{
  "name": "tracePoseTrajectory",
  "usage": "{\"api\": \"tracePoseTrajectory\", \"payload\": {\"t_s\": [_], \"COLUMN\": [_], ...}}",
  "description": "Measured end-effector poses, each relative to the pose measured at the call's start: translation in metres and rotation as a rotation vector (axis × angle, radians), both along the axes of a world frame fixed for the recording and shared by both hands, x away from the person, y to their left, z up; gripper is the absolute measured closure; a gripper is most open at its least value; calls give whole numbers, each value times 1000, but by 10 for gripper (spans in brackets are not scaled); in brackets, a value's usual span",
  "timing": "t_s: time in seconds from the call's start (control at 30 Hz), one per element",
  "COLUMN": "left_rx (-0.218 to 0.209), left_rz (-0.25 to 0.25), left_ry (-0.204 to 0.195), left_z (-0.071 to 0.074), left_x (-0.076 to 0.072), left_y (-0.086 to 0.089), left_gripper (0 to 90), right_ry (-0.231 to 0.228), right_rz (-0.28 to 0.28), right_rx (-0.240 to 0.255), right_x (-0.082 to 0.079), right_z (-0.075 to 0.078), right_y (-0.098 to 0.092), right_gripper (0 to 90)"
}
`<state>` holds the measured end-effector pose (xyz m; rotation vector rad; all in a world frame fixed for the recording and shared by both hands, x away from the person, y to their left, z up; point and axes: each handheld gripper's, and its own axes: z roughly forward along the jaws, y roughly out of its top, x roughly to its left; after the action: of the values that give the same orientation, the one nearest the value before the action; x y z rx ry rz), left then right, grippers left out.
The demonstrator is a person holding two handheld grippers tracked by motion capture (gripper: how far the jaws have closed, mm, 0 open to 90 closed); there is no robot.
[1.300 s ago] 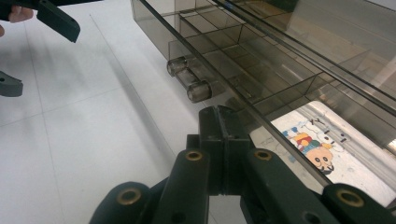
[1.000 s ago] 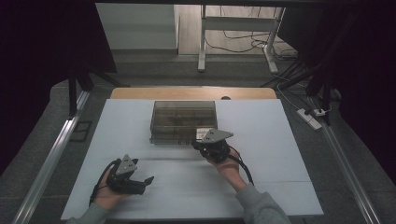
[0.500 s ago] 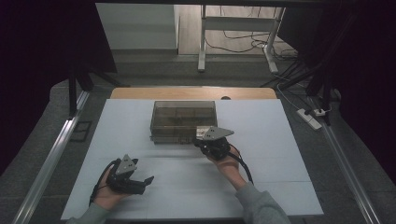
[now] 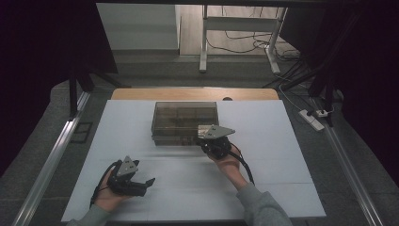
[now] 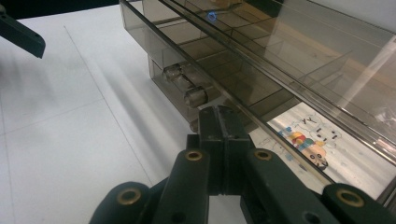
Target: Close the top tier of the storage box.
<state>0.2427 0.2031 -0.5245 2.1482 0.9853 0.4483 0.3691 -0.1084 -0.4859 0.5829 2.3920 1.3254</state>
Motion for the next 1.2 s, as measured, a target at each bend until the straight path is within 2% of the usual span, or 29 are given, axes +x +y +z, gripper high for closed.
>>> {"api": "tracePoseTrajectory", "payload": {"t_s": [0.6,1.2], "left_rx": [-1,-2], "left_rz": [7,10], "left_ry": [1,0], "left_z": [0,0], "left_x": [0,-1], "left_y": [1,3], "left_gripper": [112,113], "right_ry": [1,-17], "right_rz": [-44,-59], "right_rx": [8,23], "right_x": [17,19], "right_z": [-8,-9], "right_y": [3,5], "right_gripper": [896,896]}}
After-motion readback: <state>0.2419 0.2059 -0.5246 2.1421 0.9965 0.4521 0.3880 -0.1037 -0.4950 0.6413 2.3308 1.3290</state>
